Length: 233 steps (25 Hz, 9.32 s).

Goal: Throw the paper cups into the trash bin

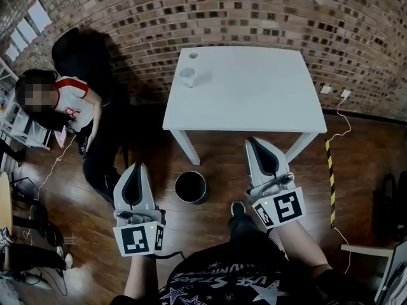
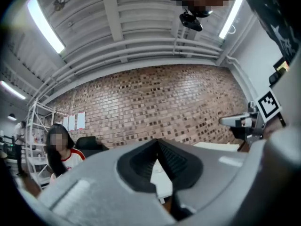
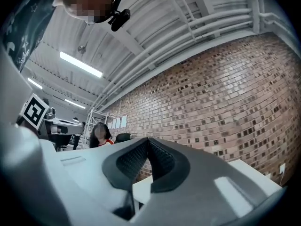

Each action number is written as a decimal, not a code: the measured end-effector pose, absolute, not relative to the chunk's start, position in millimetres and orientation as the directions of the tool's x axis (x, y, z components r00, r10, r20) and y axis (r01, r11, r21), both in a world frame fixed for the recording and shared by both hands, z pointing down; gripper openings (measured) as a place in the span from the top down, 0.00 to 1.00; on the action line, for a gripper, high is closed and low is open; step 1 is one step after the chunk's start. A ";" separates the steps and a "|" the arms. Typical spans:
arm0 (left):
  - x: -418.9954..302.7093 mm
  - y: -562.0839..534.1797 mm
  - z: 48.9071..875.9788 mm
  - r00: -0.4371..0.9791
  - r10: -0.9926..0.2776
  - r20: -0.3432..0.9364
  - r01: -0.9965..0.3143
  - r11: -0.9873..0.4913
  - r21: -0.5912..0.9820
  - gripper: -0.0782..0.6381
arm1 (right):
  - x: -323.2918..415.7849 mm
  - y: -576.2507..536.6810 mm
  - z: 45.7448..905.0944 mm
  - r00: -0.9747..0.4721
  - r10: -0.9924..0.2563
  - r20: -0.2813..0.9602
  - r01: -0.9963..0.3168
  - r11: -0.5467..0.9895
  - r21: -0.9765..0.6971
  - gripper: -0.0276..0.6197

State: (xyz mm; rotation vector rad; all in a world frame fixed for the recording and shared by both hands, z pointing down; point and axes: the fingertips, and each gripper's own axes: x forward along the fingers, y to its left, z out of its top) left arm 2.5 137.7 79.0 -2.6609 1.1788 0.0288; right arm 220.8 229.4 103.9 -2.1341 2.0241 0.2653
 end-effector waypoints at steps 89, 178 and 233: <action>183.3 -252.9 310.3 0.494 -0.830 0.260 -0.858 -0.513 -0.006 0.88 | 272.1 -253.6 385.2 -0.402 -0.866 0.298 -0.913 0.403 -0.059 0.29; -97.0 20.0 416.8 0.272 -0.918 0.290 -0.958 -0.288 -0.013 0.88 | -13.2 4.7 427.6 -0.754 -0.617 0.227 -0.649 0.752 -0.113 0.41; -89.5 46.0 682.7 0.227 -0.829 0.511 -0.965 -0.263 0.003 0.88 | -25.3 61.2 822.4 -0.659 -0.401 0.637 -0.685 0.670 -0.287 0.30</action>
